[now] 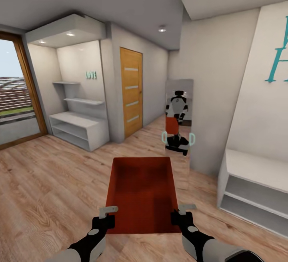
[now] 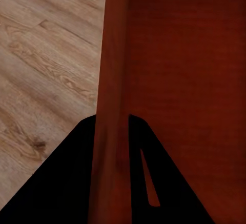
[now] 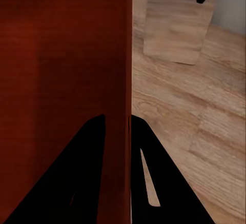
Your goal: Move the two storage containers from the living room to the garage. In the garage, place one container on the floor and stack the other container on top of it (either order is fine).
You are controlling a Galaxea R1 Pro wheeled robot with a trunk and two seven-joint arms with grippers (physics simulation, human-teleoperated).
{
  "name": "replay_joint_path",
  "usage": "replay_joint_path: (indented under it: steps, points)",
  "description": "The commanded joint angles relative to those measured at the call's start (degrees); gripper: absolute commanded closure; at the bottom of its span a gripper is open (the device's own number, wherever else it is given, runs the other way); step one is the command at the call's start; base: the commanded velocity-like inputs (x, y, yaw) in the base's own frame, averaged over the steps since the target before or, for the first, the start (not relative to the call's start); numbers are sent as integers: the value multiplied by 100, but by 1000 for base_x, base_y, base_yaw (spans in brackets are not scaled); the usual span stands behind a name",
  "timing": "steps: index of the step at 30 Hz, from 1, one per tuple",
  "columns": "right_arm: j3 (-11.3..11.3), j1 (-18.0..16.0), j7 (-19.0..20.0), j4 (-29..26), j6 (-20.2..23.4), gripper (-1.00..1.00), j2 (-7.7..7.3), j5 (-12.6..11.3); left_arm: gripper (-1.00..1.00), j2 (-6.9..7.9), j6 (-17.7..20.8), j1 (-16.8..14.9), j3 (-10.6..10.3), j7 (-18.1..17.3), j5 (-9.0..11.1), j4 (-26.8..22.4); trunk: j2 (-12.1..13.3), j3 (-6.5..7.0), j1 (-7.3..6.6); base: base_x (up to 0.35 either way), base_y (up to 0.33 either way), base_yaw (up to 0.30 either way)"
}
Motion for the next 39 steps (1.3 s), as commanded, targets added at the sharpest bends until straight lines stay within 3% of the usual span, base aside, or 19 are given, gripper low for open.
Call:
replay_joint_path:
  steps: [1, 16, 39]
  points:
    - [-384, -6, 12, 7, 1, 100, 5, 61, 100, 79, -19, -5, 136, 64, -31, -18, -5, -8, 4, 321, 0, 53]
    - [-384, -6, 13, 8, 1, 100, 5, 59, 100, 79, -19, -5, 136, 64, -31, -18, -5, -1, 4, 321, 0, 229]
    - [-384, -6, 11, 8, 1, 100, 5, 62, 100, 79, -19, -5, 136, 64, -31, -18, -5, 2, 4, 321, 0, 12]
